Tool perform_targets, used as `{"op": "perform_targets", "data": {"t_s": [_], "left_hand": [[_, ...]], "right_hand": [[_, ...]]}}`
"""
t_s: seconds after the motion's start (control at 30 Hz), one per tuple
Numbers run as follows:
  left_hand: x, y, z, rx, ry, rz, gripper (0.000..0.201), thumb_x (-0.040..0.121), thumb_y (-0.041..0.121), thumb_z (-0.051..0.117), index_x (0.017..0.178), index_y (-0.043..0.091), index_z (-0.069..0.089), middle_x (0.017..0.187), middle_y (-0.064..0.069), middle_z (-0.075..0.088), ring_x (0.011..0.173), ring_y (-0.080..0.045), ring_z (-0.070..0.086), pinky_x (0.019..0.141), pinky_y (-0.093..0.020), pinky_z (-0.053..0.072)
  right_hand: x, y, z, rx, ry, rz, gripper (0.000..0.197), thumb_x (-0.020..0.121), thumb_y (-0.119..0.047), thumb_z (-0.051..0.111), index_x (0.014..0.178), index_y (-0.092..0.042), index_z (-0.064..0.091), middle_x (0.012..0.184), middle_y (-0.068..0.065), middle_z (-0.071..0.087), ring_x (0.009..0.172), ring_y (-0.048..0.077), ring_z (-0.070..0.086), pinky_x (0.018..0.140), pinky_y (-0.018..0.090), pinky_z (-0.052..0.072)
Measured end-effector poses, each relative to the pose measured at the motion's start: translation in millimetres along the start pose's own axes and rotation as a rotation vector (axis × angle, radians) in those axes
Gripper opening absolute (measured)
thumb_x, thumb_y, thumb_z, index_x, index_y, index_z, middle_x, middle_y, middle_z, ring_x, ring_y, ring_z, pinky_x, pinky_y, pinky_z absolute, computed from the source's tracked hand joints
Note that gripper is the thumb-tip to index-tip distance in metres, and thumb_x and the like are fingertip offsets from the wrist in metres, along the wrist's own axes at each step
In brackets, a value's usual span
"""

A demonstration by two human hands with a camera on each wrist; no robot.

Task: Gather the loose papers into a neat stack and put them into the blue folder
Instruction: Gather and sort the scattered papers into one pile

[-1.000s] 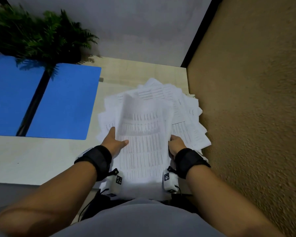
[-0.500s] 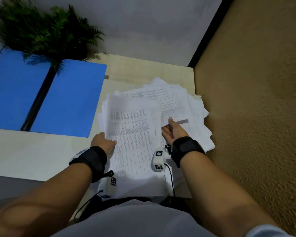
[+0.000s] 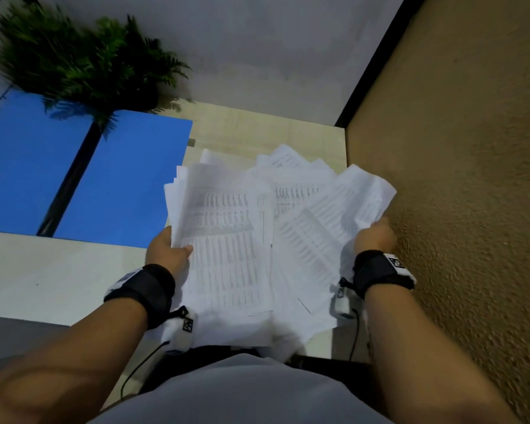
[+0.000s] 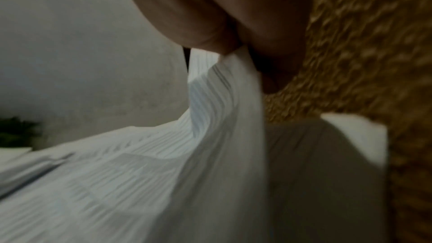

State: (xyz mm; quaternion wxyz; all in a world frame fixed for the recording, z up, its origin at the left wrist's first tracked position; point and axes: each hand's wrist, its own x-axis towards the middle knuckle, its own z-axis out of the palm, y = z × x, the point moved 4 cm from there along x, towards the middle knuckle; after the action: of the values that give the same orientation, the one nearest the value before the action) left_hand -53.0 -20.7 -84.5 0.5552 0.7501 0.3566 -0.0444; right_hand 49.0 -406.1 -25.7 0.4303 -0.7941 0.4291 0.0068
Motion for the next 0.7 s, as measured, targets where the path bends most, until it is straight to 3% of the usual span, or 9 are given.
{"op": "perform_targets", "data": {"t_s": [0.1,0.2,0.3,0.37,0.43,0.5,0.53,0.6,0.7], "left_hand": [[-1,2,-4,-0.087,-0.047,-0.001,0.029,0.087,-0.006,0.061,0.109,0.014,0.059,0.106,-0.015,0.064,0.096,-0.031,0.059,0.090,-0.041,0.050],[2,7,-2,-0.062,-0.074,0.032,0.032,0.087,-0.004,0.062,0.114,0.013,0.057,0.107,-0.011,0.062,0.097,-0.028,0.057,0.089,-0.039,0.048],[8,2,3,-0.071,-0.090,0.034,0.041,0.085,0.002,0.065,0.120,0.024,0.059,0.117,-0.006,0.065,0.108,-0.029,0.060,0.098,-0.044,0.048],[16,-12,5,-0.127,-0.075,0.006,0.042,0.081,0.009,0.066,0.109,0.040,0.061,0.118,-0.003,0.066,0.111,-0.029,0.061,0.101,-0.049,0.048],[29,-27,8,-0.135,-0.062,0.032,0.038,0.079,0.015,0.065,0.100,0.046,0.060,0.118,-0.003,0.065,0.111,-0.030,0.062,0.100,-0.051,0.048],[13,-9,9,-0.108,-0.077,0.039,0.041,0.084,0.010,0.063,0.099,0.048,0.058,0.117,-0.004,0.065,0.109,-0.031,0.062,0.099,-0.050,0.049],[8,-5,11,-0.105,-0.083,0.045,0.042,0.086,0.005,0.061,0.103,0.044,0.058,0.117,-0.004,0.065,0.108,-0.030,0.062,0.098,-0.047,0.049],[3,-1,14,-0.084,-0.088,0.046,0.039,0.090,-0.004,0.056,0.114,0.026,0.055,0.113,-0.006,0.062,0.104,-0.028,0.059,0.092,-0.036,0.048],[3,-1,17,-0.101,-0.109,0.048,0.040,0.089,-0.009,0.054,0.116,0.021,0.052,0.113,-0.009,0.061,0.109,-0.033,0.059,0.096,-0.044,0.049]], "right_hand": [[9,5,8,-0.294,-0.158,-0.116,0.032,0.098,-0.003,0.041,0.126,0.004,0.052,0.128,0.027,0.056,0.117,0.042,0.054,0.094,0.040,0.043],[-3,17,27,-0.347,-0.321,-0.208,0.036,0.100,-0.015,0.045,0.131,0.004,0.045,0.133,0.025,0.052,0.121,0.039,0.051,0.095,0.038,0.041],[-15,26,39,-0.087,-0.361,-0.141,0.061,0.089,-0.033,0.066,0.134,-0.003,0.037,0.133,0.011,0.050,0.118,0.030,0.052,0.087,0.031,0.039],[-23,28,40,0.085,-0.384,-0.074,0.076,0.080,-0.035,0.076,0.138,-0.008,0.033,0.126,0.005,0.049,0.109,0.023,0.053,0.083,0.027,0.041],[-27,30,44,0.291,-0.505,-0.002,0.071,0.080,-0.022,0.078,0.136,-0.010,0.036,0.123,0.003,0.054,0.105,0.020,0.057,0.078,0.029,0.054],[-32,35,52,0.450,-0.643,0.077,0.062,0.079,0.000,0.076,0.132,-0.009,0.044,0.124,0.008,0.059,0.107,0.027,0.062,0.085,0.042,0.057],[-32,38,55,0.396,-0.640,0.076,0.057,0.079,0.006,0.073,0.130,-0.006,0.049,0.125,0.010,0.060,0.109,0.030,0.061,0.091,0.047,0.054],[-31,36,53,0.224,-0.478,0.007,0.041,0.083,0.001,0.069,0.122,-0.005,0.058,0.127,0.013,0.061,0.110,0.031,0.061,0.097,0.045,0.050],[-28,10,29,0.042,-0.200,-0.166,0.030,0.092,-0.011,0.061,0.121,-0.002,0.061,0.118,0.010,0.063,0.107,0.027,0.060,0.088,0.031,0.047]]}}
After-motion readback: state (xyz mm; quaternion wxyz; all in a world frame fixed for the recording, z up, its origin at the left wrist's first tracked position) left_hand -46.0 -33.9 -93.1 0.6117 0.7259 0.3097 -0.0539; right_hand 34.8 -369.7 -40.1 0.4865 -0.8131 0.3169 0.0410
